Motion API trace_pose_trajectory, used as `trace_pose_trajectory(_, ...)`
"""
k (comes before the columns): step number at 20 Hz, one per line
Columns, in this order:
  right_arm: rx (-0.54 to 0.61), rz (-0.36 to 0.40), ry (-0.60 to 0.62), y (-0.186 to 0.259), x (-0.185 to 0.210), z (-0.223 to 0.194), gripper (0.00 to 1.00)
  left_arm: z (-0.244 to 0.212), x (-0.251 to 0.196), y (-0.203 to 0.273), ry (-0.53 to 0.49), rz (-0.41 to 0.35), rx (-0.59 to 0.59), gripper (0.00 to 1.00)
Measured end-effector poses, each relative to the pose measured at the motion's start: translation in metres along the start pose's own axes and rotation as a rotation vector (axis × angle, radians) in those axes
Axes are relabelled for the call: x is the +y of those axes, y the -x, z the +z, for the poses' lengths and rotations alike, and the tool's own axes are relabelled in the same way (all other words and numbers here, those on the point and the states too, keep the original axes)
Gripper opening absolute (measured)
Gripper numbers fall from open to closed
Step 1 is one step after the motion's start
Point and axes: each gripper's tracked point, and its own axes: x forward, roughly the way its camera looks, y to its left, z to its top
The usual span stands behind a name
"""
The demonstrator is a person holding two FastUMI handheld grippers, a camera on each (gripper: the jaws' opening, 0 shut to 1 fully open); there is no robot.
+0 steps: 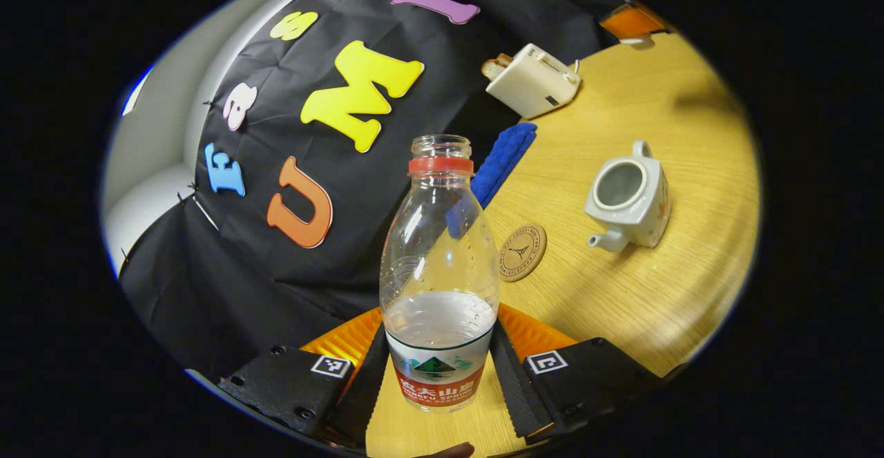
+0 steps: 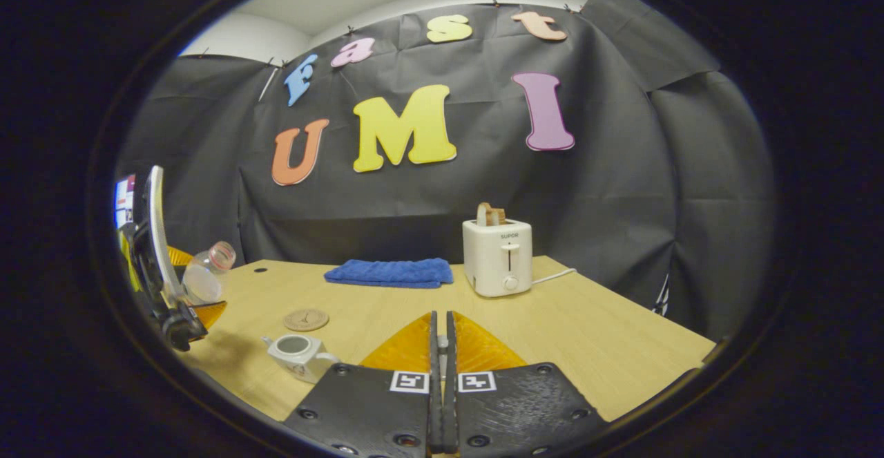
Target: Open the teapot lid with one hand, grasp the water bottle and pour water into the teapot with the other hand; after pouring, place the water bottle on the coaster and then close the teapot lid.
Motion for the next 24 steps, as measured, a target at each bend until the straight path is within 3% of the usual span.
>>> trace_pose_trajectory(6, 0.021, -0.019, 0.040, -0.004, -0.003, -0.008, 0.01, -0.003, -0.006, -0.002, -0.206, 0.003, 0.048, 0.77)
trace_pose_trajectory(10, 0.023, -0.017, 0.042, -0.005, -0.003, -0.009, 0.01, -0.003, -0.010, -0.001, -0.411, -0.018, 0.057, 0.77)
trace_pose_trajectory(11, 0.025, -0.017, 0.043, -0.005, -0.003, -0.010, 0.01, -0.001, -0.011, -0.001, -0.456, -0.018, 0.053, 0.82)
trace_pose_trajectory(12, 0.025, -0.018, 0.044, -0.005, -0.003, -0.010, 0.01, 0.001, -0.013, 0.000, -0.491, -0.018, 0.050, 0.77)
trace_pose_trajectory(24, 0.046, 0.010, 0.015, -0.009, -0.005, -0.016, 0.01, 0.016, -0.001, -0.003, -0.765, 0.024, 0.072, 0.77)
